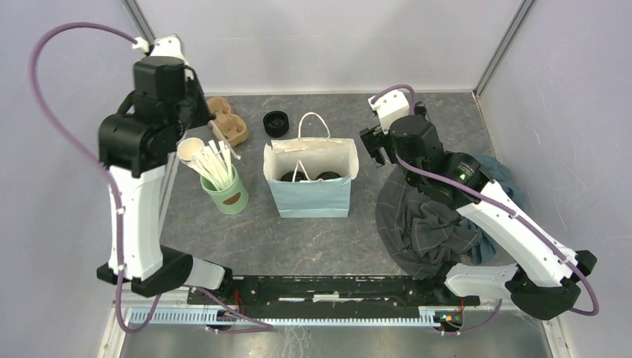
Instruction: Pack the takeout coffee
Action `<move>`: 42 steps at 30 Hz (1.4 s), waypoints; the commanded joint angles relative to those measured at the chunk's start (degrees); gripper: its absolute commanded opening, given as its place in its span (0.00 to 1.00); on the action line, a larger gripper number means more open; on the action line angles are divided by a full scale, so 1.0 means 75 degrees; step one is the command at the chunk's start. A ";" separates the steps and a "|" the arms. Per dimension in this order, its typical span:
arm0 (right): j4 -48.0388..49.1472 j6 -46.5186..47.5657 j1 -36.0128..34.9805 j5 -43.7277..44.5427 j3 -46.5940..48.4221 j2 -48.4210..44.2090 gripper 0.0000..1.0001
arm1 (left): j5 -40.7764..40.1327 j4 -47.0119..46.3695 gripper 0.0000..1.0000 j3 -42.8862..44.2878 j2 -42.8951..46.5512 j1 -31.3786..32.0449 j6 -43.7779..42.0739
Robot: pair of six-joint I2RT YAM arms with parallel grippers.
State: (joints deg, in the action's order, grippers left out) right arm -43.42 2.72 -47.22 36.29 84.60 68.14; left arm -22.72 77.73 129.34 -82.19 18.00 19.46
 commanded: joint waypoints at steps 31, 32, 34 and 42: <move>0.0534 -0.1688 0.0009 0.0713 0.0158 -0.0916 0.98 | 0.4622 -0.9194 0.02 -0.8197 0.3381 0.0010 0.5335; 0.0522 -0.1687 0.0008 0.0715 0.0158 -0.0917 0.98 | 0.4556 -0.9373 0.02 -0.8491 0.3480 0.0028 0.5496; 0.0510 -0.1693 0.0015 0.0705 0.0169 -0.0904 0.98 | 0.4473 -0.9731 0.02 -0.9044 0.3635 0.0074 0.5817; 0.0527 -0.1693 0.0013 0.0541 0.0158 -0.0796 0.98 | 0.3563 -1.0008 0.02 -1.0120 0.3859 0.0859 0.6508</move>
State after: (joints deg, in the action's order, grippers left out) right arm -40.12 -8.73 -47.24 40.03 86.11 62.00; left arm 7.64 8.84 55.42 -54.57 21.89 62.81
